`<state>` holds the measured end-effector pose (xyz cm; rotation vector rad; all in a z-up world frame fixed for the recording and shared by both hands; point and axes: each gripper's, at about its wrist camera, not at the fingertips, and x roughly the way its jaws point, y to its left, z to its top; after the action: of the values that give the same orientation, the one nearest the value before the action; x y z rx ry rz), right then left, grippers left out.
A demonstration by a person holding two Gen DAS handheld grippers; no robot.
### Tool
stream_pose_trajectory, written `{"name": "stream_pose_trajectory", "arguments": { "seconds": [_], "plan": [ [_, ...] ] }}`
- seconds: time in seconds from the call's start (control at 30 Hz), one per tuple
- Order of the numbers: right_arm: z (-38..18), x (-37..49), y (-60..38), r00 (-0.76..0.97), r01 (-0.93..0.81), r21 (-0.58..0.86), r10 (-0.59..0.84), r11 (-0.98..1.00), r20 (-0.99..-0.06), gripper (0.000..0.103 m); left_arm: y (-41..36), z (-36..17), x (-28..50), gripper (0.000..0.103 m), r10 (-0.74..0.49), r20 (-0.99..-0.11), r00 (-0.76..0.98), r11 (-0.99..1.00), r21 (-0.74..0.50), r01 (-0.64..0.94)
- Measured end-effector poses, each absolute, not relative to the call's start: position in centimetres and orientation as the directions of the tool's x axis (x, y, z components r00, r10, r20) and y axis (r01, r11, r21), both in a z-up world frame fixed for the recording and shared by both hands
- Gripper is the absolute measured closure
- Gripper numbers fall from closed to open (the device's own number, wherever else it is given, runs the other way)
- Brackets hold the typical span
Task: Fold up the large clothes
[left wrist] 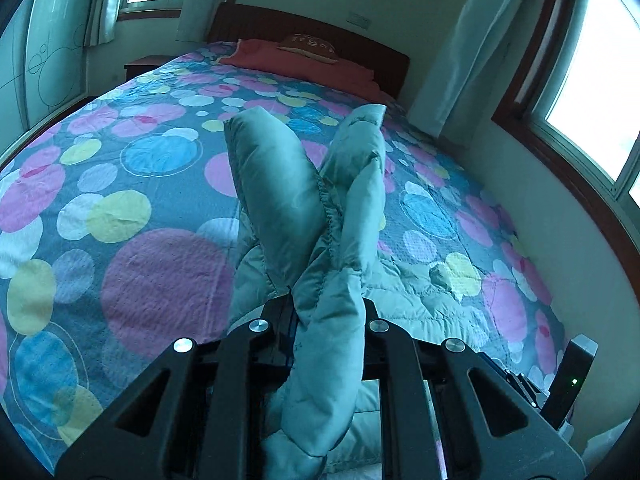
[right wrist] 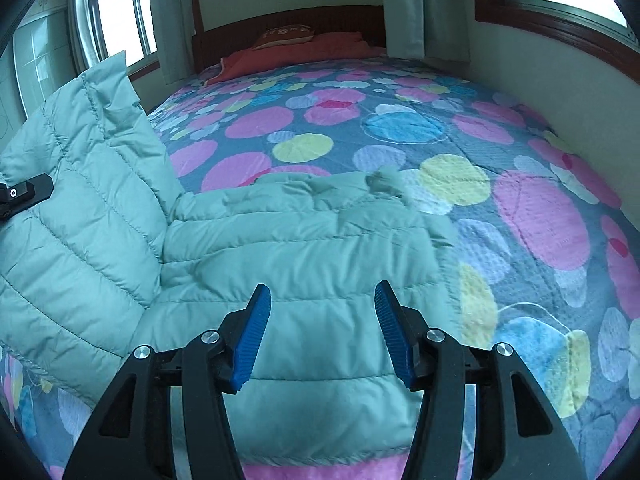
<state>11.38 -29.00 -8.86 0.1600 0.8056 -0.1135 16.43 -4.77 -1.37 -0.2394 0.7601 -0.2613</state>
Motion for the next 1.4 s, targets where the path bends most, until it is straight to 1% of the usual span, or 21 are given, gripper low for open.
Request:
{"name": "stream_pose_trajectory", "arguments": {
  "seconds": [0.13, 0.37, 0.47, 0.7, 0.9, 1.27, 1.4],
  "plan": [
    [-9.3, 10.4, -32.5, 0.676, 0.203, 0.123, -0.048, 0.971, -0.735, 0.049, -9.0, -2.2, 16.4, 0.088, -0.315, -0.671, 0.671, 0.947, -0.269, 0.175],
    [-10.6, 8.9, -37.2, 0.651, 0.252, 0.145, -0.057, 0.957, -0.757, 0.049, -15.7, -5.5, 16.5, 0.088, -0.299, -0.738, 0.604, 0.954, -0.22, 0.204],
    [-11.2, 8.4, -39.3, 0.642, 0.274, 0.141, -0.072, 0.951, -0.763, 0.049, -17.9, -7.0, 16.4, 0.088, -0.289, -0.764, 0.577, 0.956, -0.199, 0.216],
    [-12.9, 5.9, -42.4, 0.624, 0.332, 0.18, -0.072, 0.926, -0.778, 0.049, -21.8, -9.4, 16.0, 0.088, -0.261, -0.795, 0.548, 0.959, -0.146, 0.245],
    [-13.7, 5.4, -43.0, 0.615, 0.344, 0.186, -0.071, 0.92, -0.785, 0.049, -23.7, -11.0, 15.8, 0.088, -0.241, -0.801, 0.548, 0.959, -0.11, 0.26],
    [-14.2, 4.5, -43.4, 0.594, 0.375, 0.16, -0.104, 0.913, -0.798, 0.049, -24.3, -12.2, 16.0, 0.088, -0.252, -0.797, 0.549, 0.956, -0.117, 0.269],
    [-14.1, 4.4, -43.2, 0.59, 0.38, 0.145, -0.118, 0.914, -0.799, 0.049, -24.6, -12.4, 15.8, 0.088, -0.244, -0.793, 0.558, 0.955, -0.098, 0.28]
  ]
}}
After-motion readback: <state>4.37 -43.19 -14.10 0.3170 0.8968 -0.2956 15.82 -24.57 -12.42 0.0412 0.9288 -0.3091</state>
